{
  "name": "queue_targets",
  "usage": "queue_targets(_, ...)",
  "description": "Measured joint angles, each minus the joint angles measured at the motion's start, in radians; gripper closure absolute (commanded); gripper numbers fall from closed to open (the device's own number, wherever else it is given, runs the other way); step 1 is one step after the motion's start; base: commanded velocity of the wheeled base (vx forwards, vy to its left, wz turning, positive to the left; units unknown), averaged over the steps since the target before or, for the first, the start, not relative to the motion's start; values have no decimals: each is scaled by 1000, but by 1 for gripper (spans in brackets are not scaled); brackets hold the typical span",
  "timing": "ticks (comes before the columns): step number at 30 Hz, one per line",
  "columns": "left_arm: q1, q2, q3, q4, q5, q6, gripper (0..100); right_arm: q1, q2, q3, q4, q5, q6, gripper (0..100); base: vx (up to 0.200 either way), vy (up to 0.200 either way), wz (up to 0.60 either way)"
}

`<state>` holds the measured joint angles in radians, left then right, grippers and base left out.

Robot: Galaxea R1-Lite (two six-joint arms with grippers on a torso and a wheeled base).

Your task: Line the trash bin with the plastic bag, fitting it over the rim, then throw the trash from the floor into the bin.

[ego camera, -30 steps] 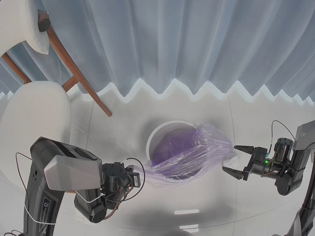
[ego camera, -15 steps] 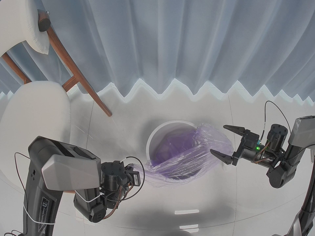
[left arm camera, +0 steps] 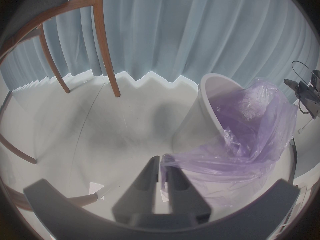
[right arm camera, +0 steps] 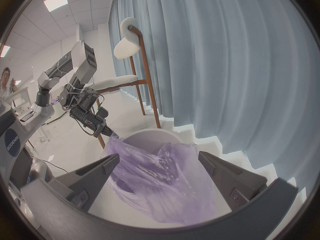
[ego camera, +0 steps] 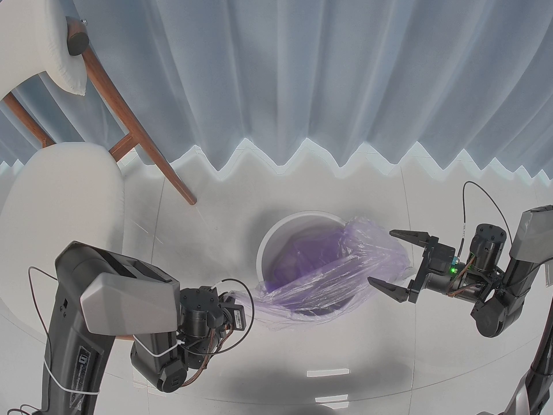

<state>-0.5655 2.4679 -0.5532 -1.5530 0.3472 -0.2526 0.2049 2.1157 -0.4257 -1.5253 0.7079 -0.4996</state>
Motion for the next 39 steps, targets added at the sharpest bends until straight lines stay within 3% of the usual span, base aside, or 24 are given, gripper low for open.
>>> queue_targets(8,-9,-29,79,0,-5,0,0,-2,5,56,-1,-1,-31,0,0,0,0)
queue_targets(16,-20,-115,180,0,-14,30,0,-10,27,3,1,-3,-46,0,0,0,0)
queue_targets(26,-98,-200,223,0,-46,37,0,-33,85,-42,9,-4,-46,0,0,0,0)
queue_targets(39,-109,-171,200,0,-51,39,0,-75,122,-50,16,-4,-52,0,0,0,0)
